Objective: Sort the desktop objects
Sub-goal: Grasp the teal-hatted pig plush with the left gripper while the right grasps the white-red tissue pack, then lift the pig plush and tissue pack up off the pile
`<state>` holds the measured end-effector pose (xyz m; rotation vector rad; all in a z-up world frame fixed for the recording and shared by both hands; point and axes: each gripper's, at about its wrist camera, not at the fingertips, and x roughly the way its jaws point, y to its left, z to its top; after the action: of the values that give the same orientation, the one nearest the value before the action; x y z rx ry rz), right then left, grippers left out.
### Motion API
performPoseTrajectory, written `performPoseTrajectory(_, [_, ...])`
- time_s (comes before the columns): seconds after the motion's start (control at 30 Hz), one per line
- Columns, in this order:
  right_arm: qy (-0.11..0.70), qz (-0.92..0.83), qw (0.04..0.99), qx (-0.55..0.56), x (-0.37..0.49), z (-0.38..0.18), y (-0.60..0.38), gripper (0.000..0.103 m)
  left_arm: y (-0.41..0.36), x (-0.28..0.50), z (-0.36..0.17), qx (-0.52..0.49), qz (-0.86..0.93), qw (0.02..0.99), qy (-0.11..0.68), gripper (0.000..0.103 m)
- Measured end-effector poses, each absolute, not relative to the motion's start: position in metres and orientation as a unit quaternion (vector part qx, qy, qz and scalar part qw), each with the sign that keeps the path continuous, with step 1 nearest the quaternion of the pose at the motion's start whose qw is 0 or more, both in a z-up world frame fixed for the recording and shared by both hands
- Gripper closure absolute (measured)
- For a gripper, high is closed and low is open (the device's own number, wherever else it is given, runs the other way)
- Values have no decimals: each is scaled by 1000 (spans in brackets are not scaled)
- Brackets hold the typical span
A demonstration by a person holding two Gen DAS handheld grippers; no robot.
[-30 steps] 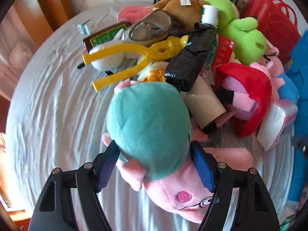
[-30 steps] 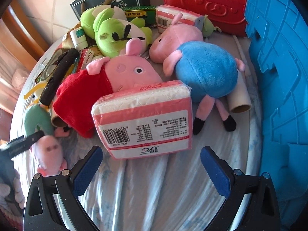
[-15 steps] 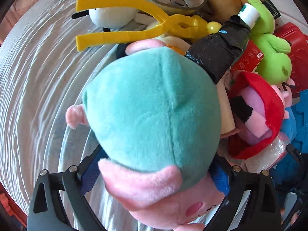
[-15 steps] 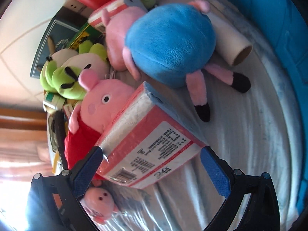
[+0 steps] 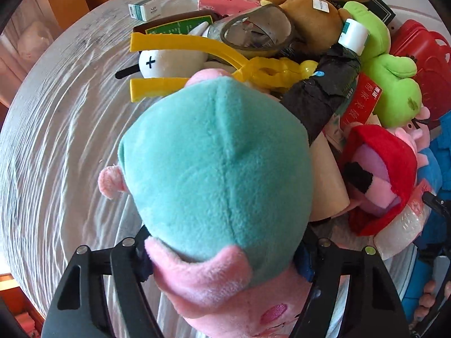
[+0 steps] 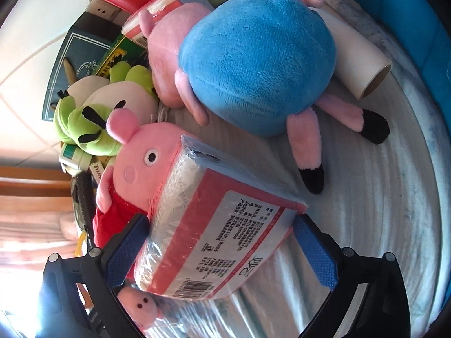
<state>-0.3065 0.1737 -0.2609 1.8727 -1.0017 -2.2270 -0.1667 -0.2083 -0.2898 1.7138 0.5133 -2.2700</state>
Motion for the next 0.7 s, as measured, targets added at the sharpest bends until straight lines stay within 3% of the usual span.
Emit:
performPoseTrajectory(0.4, [-255, -744, 50, 616, -309, -248, 139, 4, -193, -151, -271, 575, -794, 113, 161, 29])
performPoseTrajectory(0.7, [-216, -764, 82, 603, -290, -226, 122, 30, -181, -123, -228, 540, -823, 103, 143, 29])
